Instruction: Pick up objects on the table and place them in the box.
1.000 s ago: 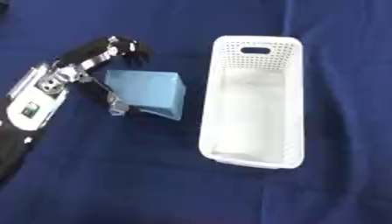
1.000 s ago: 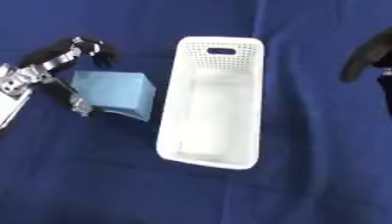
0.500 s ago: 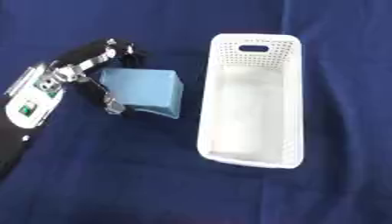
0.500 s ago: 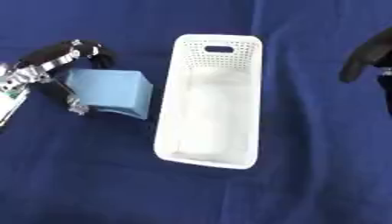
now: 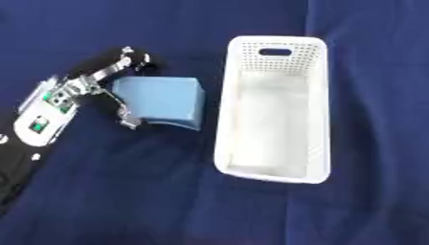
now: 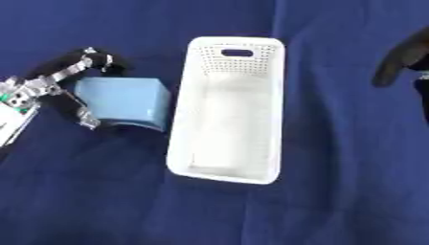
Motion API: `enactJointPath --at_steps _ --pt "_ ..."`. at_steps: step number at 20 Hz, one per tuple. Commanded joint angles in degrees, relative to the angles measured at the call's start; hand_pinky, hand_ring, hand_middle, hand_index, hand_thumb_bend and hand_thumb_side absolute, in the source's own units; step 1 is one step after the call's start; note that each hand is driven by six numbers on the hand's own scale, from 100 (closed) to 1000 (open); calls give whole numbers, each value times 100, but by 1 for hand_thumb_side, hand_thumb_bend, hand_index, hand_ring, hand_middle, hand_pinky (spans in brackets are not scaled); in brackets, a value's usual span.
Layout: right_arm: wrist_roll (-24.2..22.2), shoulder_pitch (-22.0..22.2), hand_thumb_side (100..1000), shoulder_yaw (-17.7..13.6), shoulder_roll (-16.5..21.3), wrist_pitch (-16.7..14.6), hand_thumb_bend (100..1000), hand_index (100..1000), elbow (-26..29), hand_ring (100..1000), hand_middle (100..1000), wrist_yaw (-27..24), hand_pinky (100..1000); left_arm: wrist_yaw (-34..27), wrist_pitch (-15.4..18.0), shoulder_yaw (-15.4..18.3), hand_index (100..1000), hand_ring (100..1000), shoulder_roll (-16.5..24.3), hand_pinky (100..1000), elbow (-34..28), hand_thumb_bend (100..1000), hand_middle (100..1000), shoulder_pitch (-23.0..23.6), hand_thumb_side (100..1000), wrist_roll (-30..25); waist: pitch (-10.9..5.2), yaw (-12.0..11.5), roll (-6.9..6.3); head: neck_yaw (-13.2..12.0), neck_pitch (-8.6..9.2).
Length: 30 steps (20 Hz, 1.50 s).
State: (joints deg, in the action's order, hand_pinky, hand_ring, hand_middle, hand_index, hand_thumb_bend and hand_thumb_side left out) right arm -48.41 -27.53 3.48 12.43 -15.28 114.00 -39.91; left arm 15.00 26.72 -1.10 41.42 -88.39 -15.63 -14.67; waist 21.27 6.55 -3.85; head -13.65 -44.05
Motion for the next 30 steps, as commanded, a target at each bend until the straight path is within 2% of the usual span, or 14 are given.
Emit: enactJointPath --at_steps 1,4,6,9,10,11,13,18,19,20,21,22,23,30 --pt "-187 -101 791 -14 6 -186 100 867 59 732 811 -37 621 74 -90 -131 817 494 -142 359 19 952 536 39 523 141 -42 40 25 -31 50" --pt "-200 -109 791 -8 4 -176 100 867 59 732 810 -37 621 77 -123 -153 815 487 -221 352 -1 933 531 41 531 168 -35 58 12 -19 86" --pt "-205 -119 791 -3 9 -172 100 867 59 732 810 -41 621 66 -138 -167 814 482 -253 344 -17 876 528 48 561 172 -32 75 -3 0 115" --pt "-215 -130 792 9 17 -157 100 867 59 728 809 -45 620 24 -100 -196 806 473 -256 339 -61 648 520 46 639 196 -35 92 -32 15 153" --pt "-219 -131 793 11 18 -149 100 867 59 728 809 -46 620 12 -47 -201 810 472 -250 338 -74 667 519 49 635 188 -35 94 -38 19 163" --pt "-226 -133 792 16 21 -140 100 868 59 724 809 -46 618 -11 30 -207 794 462 -244 325 -96 569 510 48 653 184 -36 96 -51 25 181" --pt "-238 -133 793 22 26 -120 100 868 59 721 809 -43 617 -78 173 -205 779 444 -221 302 -121 494 495 52 664 195 -38 96 -70 39 209" --pt "-247 -125 793 28 36 -78 100 869 59 717 809 -39 614 -185 422 -139 757 420 -79 273 -154 453 476 66 661 294 -53 77 -106 69 255" --pt "-247 -119 793 27 40 -72 100 869 59 716 809 -35 614 -156 453 -108 716 382 -17 205 -157 450 454 62 646 333 -59 67 -110 80 259" --pt "-246 -112 793 25 42 -69 100 869 59 716 809 -32 614 -111 482 -70 738 402 53 243 -160 450 465 60 654 391 -64 58 -111 86 261" --pt "-243 -104 792 22 47 -67 100 869 59 715 809 -28 613 -61 508 -18 628 307 136 100 -162 436 403 53 570 475 -73 45 -115 93 259" --pt "-240 -97 792 19 52 -66 100 869 59 715 809 -26 613 -13 532 28 628 307 216 100 -160 436 403 51 570 574 -80 37 -118 97 257" --pt "-237 -90 793 18 57 -65 100 869 59 714 809 -24 613 45 552 76 584 274 296 100 -158 435 382 46 504 672 -88 27 -122 102 254" --pt "-233 -65 794 9 67 -65 100 870 59 706 810 -9 608 468 605 209 594 297 534 100 -130 464 398 55 526 934 -103 -15 -118 124 229"
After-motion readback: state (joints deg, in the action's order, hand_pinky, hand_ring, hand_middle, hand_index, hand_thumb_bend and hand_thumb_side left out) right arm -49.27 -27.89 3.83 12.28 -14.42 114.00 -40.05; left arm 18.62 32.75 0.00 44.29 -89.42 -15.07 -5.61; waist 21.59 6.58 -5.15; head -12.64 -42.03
